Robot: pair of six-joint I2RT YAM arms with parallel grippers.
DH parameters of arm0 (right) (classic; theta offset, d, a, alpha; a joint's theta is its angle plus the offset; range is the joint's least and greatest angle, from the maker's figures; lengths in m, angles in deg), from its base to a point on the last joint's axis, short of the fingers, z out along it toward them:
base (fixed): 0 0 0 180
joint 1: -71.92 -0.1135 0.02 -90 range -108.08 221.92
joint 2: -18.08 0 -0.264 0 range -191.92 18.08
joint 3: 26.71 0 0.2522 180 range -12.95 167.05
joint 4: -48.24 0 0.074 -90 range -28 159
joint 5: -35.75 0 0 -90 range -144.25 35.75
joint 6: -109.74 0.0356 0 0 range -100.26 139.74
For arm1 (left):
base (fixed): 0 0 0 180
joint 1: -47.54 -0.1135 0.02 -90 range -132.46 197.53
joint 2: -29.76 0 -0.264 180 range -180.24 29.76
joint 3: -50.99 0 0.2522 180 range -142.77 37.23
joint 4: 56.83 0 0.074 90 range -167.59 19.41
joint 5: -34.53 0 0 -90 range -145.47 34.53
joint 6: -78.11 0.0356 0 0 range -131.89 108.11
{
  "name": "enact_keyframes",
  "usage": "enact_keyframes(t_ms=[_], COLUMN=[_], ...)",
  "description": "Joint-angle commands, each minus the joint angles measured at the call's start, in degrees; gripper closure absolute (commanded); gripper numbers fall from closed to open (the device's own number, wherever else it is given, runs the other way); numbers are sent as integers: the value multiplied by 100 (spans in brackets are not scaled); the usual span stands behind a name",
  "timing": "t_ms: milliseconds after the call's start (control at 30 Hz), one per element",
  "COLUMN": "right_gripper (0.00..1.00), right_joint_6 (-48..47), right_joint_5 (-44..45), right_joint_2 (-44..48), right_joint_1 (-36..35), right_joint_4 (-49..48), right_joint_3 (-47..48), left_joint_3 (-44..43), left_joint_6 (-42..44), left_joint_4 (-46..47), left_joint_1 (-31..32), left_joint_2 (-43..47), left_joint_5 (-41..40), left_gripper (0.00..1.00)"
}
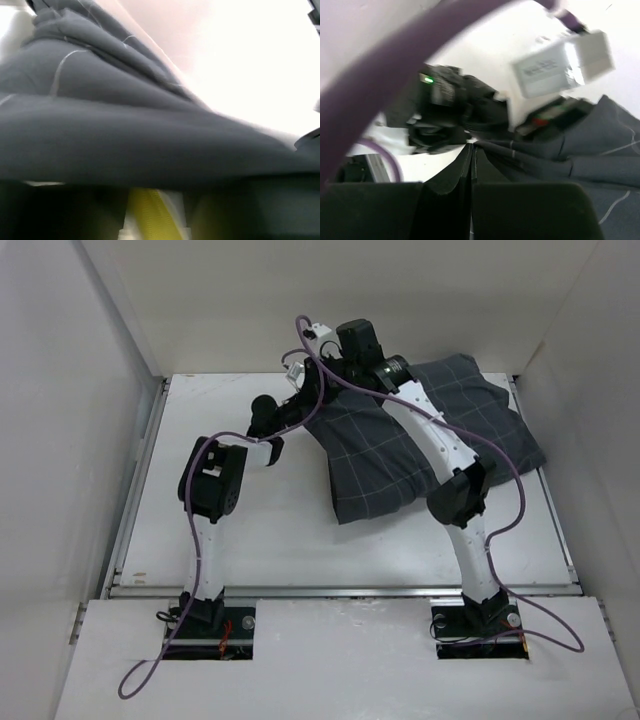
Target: Put the pillow into the pillowcase
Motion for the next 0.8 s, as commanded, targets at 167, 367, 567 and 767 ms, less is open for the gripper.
enact_keyframes(t_ms=[167, 367, 567, 767], right_gripper=[96, 35, 0, 0], right_joint_6=[551, 603, 551, -37], right_joint_5=[-813, -600, -416, 112], right_joint_2=[495, 443, 969, 1374], right_joint_1=[-323, -42, 82, 82], right_joint_4=[-983, -913, -913, -265], right_joint_3=[-522, -592, -1154, -1436], left_joint_3=[1132, 1092, 1950, 2619], left_joint_6=[-401, 3141, 2678, 2405], left_joint_4=[400, -5759, -7154, -7805], left_joint_1=[-254, -133, -957, -1283], left_joint_2=[192, 2292, 3182, 3456], left_joint_5=[-78, -3877, -4500, -5245], left_gripper=[21, 1, 1, 2])
